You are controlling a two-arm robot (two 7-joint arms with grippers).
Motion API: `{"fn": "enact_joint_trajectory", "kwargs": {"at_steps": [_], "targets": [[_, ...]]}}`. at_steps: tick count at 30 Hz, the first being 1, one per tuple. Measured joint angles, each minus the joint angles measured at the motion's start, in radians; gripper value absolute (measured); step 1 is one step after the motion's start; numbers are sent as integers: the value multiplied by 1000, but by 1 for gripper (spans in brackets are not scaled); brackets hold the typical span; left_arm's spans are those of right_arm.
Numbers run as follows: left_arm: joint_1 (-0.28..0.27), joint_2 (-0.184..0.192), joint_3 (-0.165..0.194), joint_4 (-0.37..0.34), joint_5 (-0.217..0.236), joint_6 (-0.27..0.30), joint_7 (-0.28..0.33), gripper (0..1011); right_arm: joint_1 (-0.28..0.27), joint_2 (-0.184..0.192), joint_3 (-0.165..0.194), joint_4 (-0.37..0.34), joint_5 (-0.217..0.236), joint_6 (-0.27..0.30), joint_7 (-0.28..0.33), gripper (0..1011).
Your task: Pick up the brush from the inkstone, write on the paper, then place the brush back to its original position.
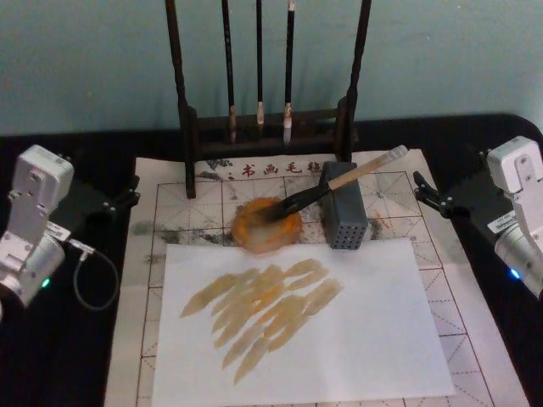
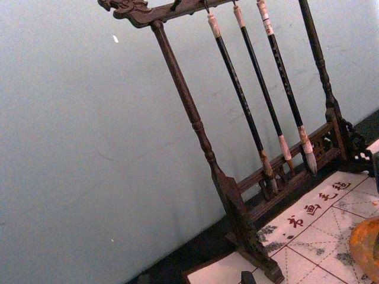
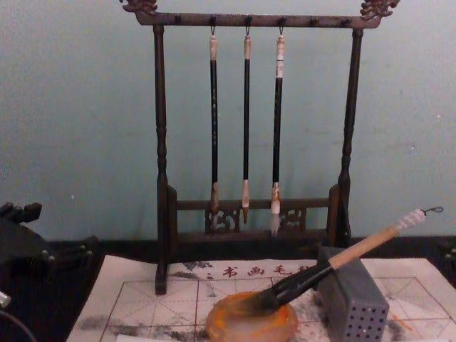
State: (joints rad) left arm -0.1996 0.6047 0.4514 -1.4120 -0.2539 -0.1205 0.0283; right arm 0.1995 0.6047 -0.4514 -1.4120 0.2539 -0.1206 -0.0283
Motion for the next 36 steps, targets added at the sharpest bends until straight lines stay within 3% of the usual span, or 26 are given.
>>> {"fn": "enact_joint_trajectory", "kwargs": {"at_steps": [36], "targets": [[0,0,0,0,0,0,0,1001,0,0,0,0,0,0,0,1000]]}}
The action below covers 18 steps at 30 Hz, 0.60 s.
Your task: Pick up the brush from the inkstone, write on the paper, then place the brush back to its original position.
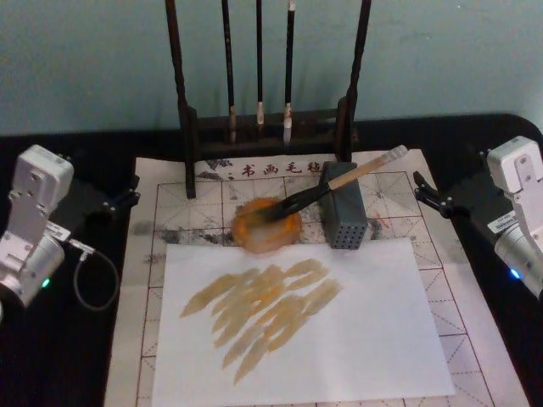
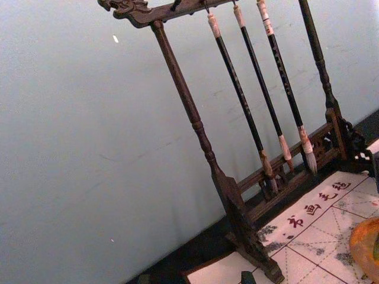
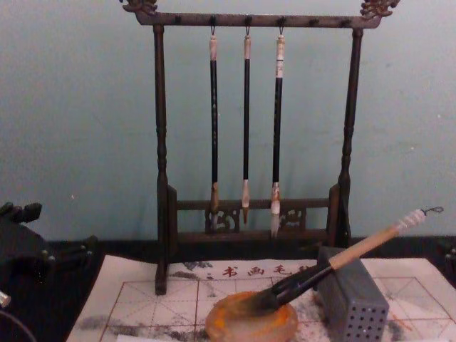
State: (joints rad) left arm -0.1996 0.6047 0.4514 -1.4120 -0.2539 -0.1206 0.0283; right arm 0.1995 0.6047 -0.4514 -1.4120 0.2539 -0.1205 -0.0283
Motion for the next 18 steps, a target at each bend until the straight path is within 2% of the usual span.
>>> {"fn": "enact_joint_trajectory", "kwargs": {"at_steps": [14,18], "targets": [[0,0,0,0,0,0,0,1001,0,0,0,0,0,0,0,1000],[0,0,0,0,0,0,0,1001,-7,-5,14,1,5,-4,10,1000]]}}
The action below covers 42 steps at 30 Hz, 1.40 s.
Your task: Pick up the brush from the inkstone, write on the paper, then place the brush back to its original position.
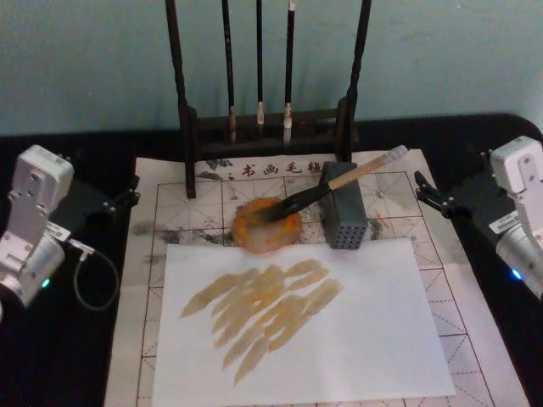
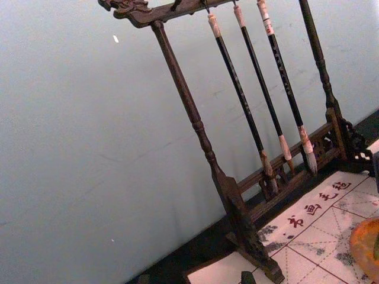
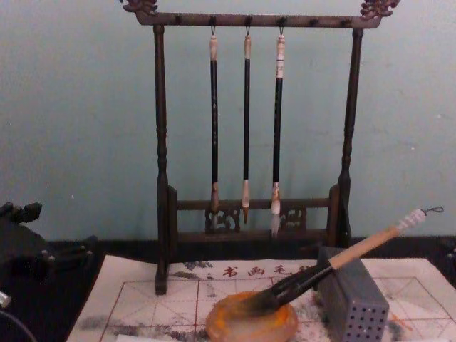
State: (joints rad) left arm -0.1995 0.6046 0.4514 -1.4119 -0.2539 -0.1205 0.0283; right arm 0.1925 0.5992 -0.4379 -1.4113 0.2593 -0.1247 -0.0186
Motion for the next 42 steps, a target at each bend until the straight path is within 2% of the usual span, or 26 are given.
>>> {"fn": "enact_joint_trajectory", "kwargs": {"at_steps": [4,7,8,11,14,15,19,21,25,26,28,29,32,35,36,38,40,42], "targets": [[0,0,0,0,0,0,0,1001,-17,-7,25,-5,33,-7,24,1000],[0,0,0,0,0,0,0,1001,-38,-13,51,-16,79,-13,52,1000],[0,0,0,0,0,0,0,1001,-51,-16,65,-24,105,-16,66,1000],[0,0,0,0,0,0,0,1001,-71,-22,88,-36,147,-20,89,1000],[0,0,0,0,0,0,0,1001,-102,-38,122,-54,225,-20,133,1000],[0,0,0,0,0,0,0,1001,-102,-38,122,-54,225,-20,133,1000],[0,0,0,0,0,0,0,1001,-120,-68,148,-55,320,-13,206,1000],[0,0,0,0,0,0,0,1001,-122,-81,154,-51,349,-7,232,1000],[0,0,0,0,0,0,0,1001,-118,-117,168,-26,427,13,305,1000],[0,0,0,0,0,0,0,1001,-118,-117,168,-26,427,13,305,1000],[0,0,0,0,0,0,0,1001,-107,-145,176,1,479,32,354,1000],[0,0,0,0,0,0,0,1001,-107,-145,176,1,479,32,354,1000],[0,0,0,0,0,0,0,1001,-90,-184,191,44,551,56,422,1000],[0,0,0,0,0,0,0,1001,-76,-209,200,74,596,67,462,1000],[0,0,0,0,0,0,0,1001,-66,-223,204,95,625,75,486,1000],[0,0,0,0,0,0,0,1001,-58,-234,207,112,650,83,504,1000],[0,0,0,0,0,0,0,1001,-38,-254,210,150,706,104,537,1000],[0,0,0,0,0,0,0,1001,-28,-265,212,170,734,115,553,1000]]}}
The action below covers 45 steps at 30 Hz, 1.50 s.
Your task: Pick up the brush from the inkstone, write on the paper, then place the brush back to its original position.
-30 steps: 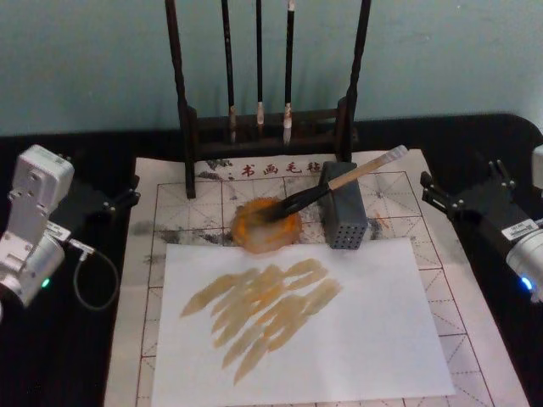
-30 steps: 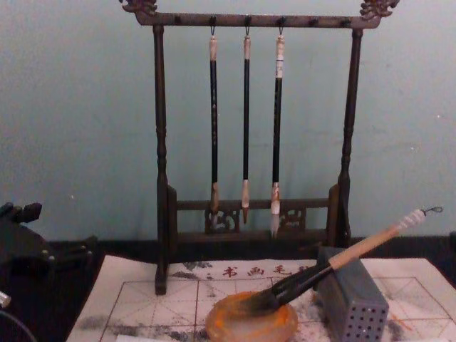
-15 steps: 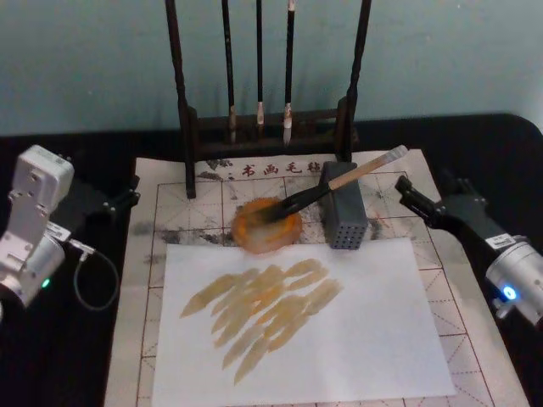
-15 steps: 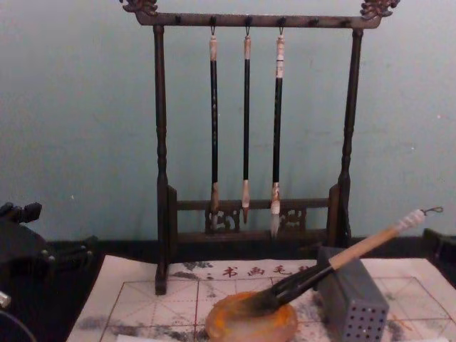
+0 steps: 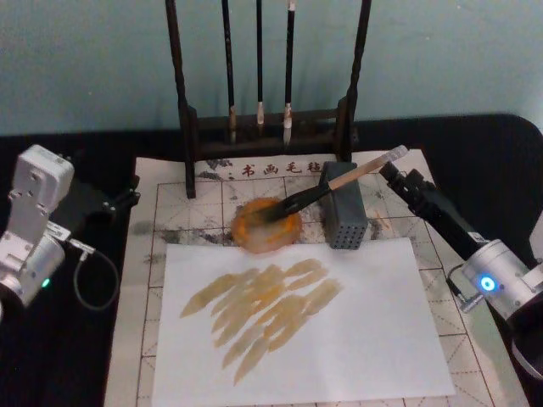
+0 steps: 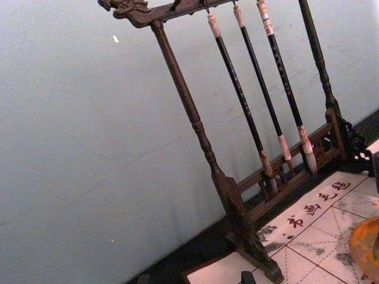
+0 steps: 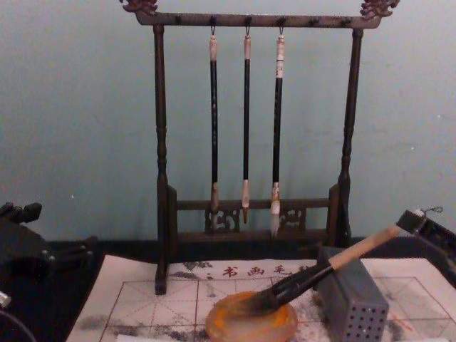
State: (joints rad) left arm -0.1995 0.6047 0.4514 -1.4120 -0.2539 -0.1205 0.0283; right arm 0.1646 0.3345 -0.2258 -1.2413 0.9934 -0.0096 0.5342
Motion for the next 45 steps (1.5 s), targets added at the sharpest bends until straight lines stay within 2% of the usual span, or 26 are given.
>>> {"fn": "enact_joint_trajectory", "kwargs": {"at_steps": [7,17,33,45], "targets": [[0,0,0,0,0,0,0,1001,44,-45,6,79,114,47,53,1000],[0,0,0,0,0,0,0,1001,96,-81,0,169,196,63,111,1000],[0,0,0,0,0,0,0,1001,130,-98,-38,230,252,60,136,1000],[0,0,0,0,0,0,0,1001,140,-92,-62,239,280,59,134,1000]]}}
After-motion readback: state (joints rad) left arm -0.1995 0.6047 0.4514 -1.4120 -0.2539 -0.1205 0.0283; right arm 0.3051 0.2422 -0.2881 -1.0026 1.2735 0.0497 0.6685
